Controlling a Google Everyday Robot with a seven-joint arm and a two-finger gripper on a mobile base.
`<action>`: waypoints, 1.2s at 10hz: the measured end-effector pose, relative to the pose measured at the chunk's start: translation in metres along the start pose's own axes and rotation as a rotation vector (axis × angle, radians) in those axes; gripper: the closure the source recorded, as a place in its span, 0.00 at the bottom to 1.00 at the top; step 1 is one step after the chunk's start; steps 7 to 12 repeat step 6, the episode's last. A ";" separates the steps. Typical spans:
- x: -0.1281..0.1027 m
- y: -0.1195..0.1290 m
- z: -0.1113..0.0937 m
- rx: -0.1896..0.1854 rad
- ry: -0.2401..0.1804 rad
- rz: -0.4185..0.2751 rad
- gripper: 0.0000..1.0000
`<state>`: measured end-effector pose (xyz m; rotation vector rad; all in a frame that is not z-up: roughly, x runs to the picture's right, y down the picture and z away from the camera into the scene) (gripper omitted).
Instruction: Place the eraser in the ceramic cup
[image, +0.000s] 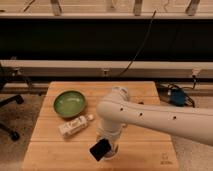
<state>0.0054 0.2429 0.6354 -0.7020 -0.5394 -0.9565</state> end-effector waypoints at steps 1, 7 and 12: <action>0.002 0.001 0.000 0.002 -0.001 0.005 0.20; 0.010 -0.002 -0.001 0.012 0.002 0.007 0.20; 0.010 -0.002 -0.001 0.012 0.002 0.007 0.20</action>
